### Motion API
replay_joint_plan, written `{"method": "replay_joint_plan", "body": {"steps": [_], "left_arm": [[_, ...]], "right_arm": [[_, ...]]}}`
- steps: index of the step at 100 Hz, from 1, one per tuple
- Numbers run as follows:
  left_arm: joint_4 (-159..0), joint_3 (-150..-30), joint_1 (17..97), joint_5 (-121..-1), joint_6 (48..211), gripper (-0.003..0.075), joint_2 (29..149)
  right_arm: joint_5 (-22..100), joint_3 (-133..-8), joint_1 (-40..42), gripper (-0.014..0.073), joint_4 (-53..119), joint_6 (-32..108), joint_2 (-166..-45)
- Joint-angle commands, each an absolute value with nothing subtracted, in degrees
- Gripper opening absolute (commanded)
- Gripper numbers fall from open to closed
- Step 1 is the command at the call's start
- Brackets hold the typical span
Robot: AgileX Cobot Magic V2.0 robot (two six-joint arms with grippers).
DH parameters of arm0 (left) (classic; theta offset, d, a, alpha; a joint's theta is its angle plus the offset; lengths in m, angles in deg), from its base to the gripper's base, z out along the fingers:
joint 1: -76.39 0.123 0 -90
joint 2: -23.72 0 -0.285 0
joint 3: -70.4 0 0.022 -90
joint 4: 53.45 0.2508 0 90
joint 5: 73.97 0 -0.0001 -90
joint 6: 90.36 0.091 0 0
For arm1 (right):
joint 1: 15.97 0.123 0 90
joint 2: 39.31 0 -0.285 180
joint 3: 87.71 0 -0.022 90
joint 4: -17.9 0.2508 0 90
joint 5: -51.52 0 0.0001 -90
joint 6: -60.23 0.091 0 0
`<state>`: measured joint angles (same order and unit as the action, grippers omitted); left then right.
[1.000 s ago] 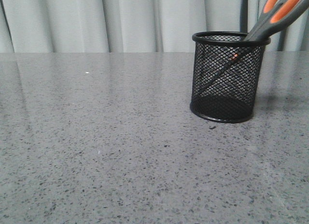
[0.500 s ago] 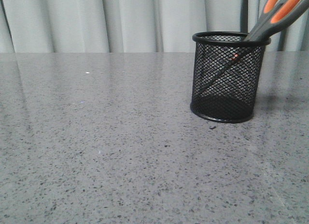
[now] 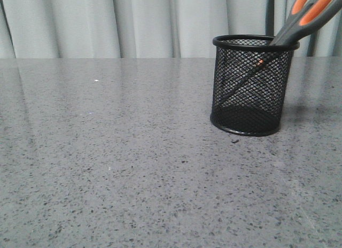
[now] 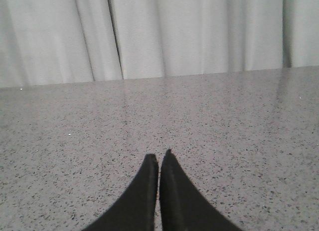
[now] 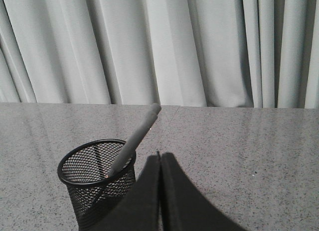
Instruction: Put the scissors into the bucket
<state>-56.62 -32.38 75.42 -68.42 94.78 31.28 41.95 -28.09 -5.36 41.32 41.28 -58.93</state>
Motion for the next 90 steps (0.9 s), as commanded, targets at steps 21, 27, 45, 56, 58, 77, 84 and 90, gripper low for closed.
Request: {"method": "replay_joint_plan", "body": {"steps": [21, 27, 45, 56, 58, 77, 84, 90], "left_arm": [[-57.0, -31.5, 75.5, -72.8, 94.2, -0.0020, 29.7], [-57.0, -31.5, 75.5, -72.8, 94.2, -0.0020, 29.7], [-57.0, -31.5, 75.5, -72.8, 94.2, -0.0020, 29.7], [-57.0, -31.5, 75.5, -72.8, 94.2, -0.0020, 29.7], [-57.0, -31.5, 75.5, -72.8, 94.2, -0.0020, 29.7], [-57.0, -31.5, 75.5, -72.8, 94.2, -0.0020, 29.7], [-57.0, -31.5, 75.5, -72.8, 94.2, -0.0020, 29.7], [-57.0, -31.5, 75.5, -72.8, 94.2, -0.0020, 29.7]], "right_arm": [[46.2, -29.6, -5.3, -0.0069, 41.5, 40.6, -59.4], [46.2, -29.6, -5.3, -0.0069, 41.5, 40.6, -59.4], [46.2, -29.6, -5.3, -0.0069, 41.5, 40.6, -59.4], [46.1, -29.6, -5.3, -0.0069, 39.1, 40.6, -59.4], [46.1, -29.3, -5.3, -0.0069, 38.0, 40.6, -59.4], [51.8, -22.7, -9.1, -0.0069, 23.8, 54.4, -59.4], [51.5, -20.1, -11.5, -0.0069, 23.7, 55.2, -59.1], [51.5, -17.5, -13.1, -0.0069, 22.9, 55.4, -57.7]]}}
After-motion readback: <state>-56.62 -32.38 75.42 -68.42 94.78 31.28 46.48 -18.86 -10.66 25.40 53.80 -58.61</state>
